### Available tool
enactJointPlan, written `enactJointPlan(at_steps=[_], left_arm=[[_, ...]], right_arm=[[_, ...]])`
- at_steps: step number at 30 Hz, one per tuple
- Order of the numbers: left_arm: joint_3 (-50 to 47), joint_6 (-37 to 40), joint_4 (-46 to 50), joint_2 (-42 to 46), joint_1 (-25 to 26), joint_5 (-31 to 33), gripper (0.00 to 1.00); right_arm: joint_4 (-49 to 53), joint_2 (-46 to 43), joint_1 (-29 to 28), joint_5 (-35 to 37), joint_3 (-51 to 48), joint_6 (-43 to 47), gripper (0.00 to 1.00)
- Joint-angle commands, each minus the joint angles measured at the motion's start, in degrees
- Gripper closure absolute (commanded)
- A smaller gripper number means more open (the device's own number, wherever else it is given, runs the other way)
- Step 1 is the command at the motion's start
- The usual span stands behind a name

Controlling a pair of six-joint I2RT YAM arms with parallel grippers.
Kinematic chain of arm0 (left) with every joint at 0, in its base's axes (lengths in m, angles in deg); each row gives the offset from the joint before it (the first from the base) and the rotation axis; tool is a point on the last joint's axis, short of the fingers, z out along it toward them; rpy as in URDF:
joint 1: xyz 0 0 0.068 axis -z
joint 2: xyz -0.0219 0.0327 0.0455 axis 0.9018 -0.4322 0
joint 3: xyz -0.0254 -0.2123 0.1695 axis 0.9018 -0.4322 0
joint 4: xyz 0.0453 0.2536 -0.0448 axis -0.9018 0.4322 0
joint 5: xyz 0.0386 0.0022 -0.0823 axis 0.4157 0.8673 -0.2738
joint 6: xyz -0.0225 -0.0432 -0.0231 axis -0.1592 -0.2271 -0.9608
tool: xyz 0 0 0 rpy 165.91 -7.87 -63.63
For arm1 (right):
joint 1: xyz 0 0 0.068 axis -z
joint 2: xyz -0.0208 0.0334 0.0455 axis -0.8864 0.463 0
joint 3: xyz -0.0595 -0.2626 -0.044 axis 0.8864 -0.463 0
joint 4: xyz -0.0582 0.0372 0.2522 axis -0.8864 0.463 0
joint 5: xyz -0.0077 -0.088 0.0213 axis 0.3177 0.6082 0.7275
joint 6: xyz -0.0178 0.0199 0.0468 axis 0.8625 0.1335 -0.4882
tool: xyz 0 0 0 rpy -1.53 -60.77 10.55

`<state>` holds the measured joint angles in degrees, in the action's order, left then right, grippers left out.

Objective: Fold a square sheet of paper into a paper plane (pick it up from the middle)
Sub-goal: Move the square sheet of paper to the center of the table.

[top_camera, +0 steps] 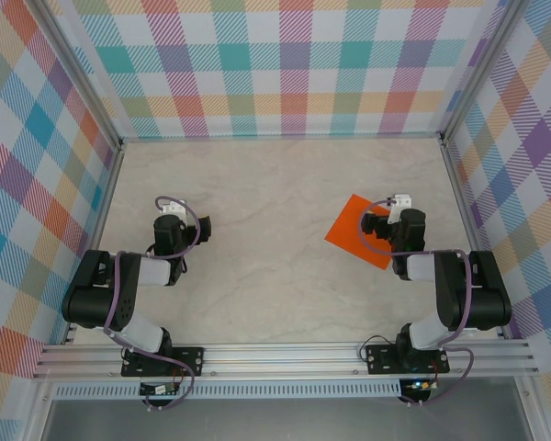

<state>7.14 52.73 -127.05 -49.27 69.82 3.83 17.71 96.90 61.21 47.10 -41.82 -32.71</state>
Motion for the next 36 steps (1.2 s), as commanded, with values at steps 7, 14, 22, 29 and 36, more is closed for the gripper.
enactJointPlan(at_steps=[7,14,22,29,36], left_arm=[[1.25,0.88,-0.68,-0.28,-0.89,-1.00,0.00],[1.17,0.87,-0.58,-0.12,-1.12,-1.47,0.00],[4.93,0.95,14.68,9.40,-1.06,-5.06,0.00],[6.82,-4.43,25.67,21.14,-1.20,-5.88,0.00],[9.19,-25.21,42.95,33.89,-1.20,6.65,0.00]], right_arm=[[-0.23,-0.75,0.22,-3.83,0.95,0.43,0.00],[34.35,-6.00,0.16,0.05,15.84,-6.72,0.00],[61.91,-0.74,0.22,-10.20,30.41,-22.53,0.00],[69.13,3.03,0.21,-16.64,34.55,-27.13,0.00],[71.93,8.25,0.23,-24.15,38.69,-26.80,0.03]])
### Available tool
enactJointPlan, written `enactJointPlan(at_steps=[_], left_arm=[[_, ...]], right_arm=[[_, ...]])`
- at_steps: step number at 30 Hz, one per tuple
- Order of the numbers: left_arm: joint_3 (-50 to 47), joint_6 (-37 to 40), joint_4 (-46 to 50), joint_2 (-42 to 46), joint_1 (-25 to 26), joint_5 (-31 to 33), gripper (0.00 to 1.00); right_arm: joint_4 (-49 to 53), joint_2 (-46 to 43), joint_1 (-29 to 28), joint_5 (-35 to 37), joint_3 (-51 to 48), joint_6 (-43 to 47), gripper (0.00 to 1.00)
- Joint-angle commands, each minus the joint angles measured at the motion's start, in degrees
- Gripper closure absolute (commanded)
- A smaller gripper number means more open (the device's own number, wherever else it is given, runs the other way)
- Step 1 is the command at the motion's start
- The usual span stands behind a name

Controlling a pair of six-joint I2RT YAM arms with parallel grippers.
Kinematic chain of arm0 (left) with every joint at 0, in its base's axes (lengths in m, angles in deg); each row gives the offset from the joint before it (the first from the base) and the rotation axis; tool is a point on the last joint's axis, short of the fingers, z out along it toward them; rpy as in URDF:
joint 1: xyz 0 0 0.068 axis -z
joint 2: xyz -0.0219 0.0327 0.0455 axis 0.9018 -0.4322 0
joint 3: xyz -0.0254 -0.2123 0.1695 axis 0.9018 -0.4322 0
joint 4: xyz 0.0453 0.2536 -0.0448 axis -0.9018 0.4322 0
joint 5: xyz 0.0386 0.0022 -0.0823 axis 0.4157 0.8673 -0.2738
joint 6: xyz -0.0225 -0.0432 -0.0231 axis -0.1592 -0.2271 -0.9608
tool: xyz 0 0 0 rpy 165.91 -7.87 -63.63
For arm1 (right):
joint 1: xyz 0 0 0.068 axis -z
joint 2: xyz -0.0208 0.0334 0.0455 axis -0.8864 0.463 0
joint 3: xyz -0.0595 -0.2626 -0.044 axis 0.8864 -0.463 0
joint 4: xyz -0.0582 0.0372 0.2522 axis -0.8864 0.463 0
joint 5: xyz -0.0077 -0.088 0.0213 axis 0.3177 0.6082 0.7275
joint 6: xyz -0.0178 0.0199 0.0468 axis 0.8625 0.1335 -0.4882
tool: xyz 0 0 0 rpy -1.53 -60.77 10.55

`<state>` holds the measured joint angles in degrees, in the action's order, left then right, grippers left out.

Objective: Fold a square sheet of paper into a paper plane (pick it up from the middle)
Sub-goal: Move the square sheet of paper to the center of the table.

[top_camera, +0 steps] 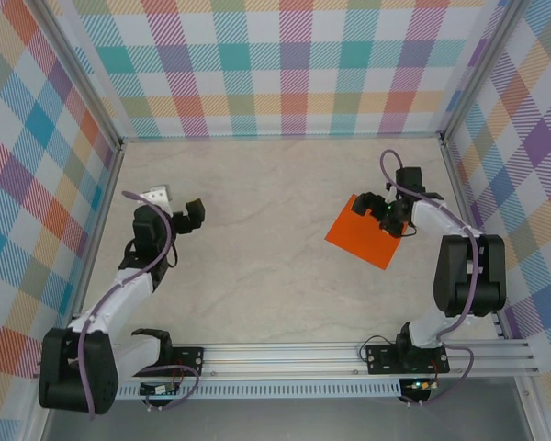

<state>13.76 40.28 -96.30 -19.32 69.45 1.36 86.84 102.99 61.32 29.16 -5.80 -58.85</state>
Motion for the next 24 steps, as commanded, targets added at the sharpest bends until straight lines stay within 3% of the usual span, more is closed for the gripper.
enactJointPlan(at_steps=[1,4,9,13,18,24], left_arm=[[3.40,-15.66,15.47,5.04,-0.91,11.97,0.00],[2.74,-15.28,17.27,7.94,-0.93,9.59,0.00],[2.06,-21.16,22.45,10.13,-0.91,6.37,0.00],[3.24,-21.78,28.50,10.42,-0.91,2.31,0.00],[2.19,-23.94,28.03,8.89,-0.93,-5.34,0.00],[2.45,-25.00,27.50,6.89,-0.92,-9.96,0.00]], right_arm=[[2.60,3.20,0.04,-7.24,3.23,-0.67,0.04],[0.38,6.58,-0.22,-8.24,3.89,-2.05,0.07],[0.88,11.21,-1.47,-9.85,7.43,-0.95,0.12],[8.68,15.70,-4.40,-6.02,13.28,1.01,0.12],[11.85,20.12,-6.03,-6.51,15.18,2.01,0.13],[13.50,21.96,-9.25,-11.50,16.06,8.35,0.13]])
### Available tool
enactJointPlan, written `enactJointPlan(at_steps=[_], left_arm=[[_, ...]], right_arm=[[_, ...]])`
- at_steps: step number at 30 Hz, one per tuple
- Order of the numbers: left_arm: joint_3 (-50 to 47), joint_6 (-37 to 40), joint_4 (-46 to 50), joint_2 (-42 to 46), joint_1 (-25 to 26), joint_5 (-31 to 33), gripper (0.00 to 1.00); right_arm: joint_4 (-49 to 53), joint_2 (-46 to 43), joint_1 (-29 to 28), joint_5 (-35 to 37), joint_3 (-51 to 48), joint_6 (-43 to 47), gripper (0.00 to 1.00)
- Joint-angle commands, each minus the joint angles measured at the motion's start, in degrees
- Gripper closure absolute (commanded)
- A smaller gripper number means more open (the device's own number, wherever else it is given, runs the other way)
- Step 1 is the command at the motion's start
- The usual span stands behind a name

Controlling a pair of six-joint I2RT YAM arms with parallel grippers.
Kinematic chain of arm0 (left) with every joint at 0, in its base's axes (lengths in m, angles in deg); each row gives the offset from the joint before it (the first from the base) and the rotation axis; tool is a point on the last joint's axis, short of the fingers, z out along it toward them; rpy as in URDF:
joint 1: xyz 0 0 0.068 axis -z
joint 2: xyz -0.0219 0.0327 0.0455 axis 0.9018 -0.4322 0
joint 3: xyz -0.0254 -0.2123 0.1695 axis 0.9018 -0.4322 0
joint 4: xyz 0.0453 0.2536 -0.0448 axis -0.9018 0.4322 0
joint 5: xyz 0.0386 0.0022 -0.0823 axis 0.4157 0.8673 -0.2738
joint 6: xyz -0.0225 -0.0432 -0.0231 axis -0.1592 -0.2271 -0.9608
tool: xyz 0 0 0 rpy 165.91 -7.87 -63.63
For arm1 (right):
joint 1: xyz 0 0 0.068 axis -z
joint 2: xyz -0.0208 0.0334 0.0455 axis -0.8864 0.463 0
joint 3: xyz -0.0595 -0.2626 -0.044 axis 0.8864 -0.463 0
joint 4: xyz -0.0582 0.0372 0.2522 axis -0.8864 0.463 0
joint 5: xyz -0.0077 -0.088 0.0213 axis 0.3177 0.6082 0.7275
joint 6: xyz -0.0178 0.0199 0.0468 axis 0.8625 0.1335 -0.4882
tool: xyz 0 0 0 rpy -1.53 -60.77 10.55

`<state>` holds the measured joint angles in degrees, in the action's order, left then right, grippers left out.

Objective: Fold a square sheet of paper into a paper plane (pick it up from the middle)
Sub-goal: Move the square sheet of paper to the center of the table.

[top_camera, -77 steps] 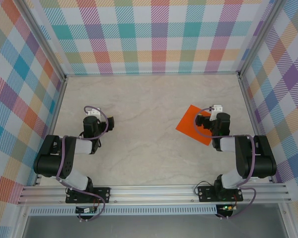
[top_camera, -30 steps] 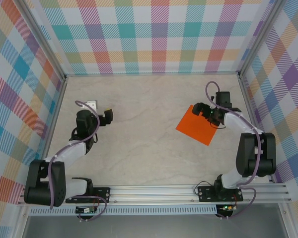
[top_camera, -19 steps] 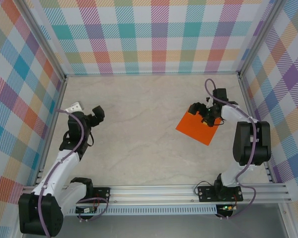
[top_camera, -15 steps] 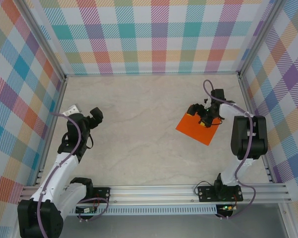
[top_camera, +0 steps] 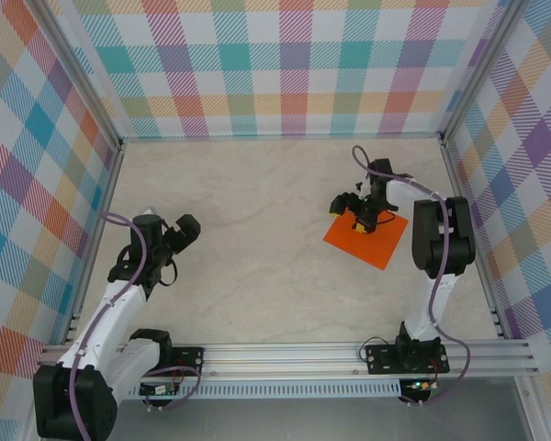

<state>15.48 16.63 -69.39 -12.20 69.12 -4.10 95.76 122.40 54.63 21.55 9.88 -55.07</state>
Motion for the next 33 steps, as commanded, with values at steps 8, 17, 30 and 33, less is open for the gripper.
enactJointPlan(at_steps=[8,17,30,33], left_arm=[[1.81,0.20,0.79,-1.68,-0.60,-7.92,0.00],[5.60,0.16,0.65,-10.87,4.60,-15.00,0.00],[12.42,-1.10,1.14,-20.49,20.43,-6.78,0.00],[12.61,-1.77,0.36,-20.86,20.92,-6.61,0.00]], right_arm=[[2.57,2.42,-9.09,-6.64,-2.90,9.29,0.16],[-0.70,-2.21,-16.48,-6.16,-1.55,3.85,0.16],[5.11,-5.00,-13.13,13.22,0.55,1.03,0.11],[4.44,-2.74,-13.11,11.43,0.79,1.03,0.12]])
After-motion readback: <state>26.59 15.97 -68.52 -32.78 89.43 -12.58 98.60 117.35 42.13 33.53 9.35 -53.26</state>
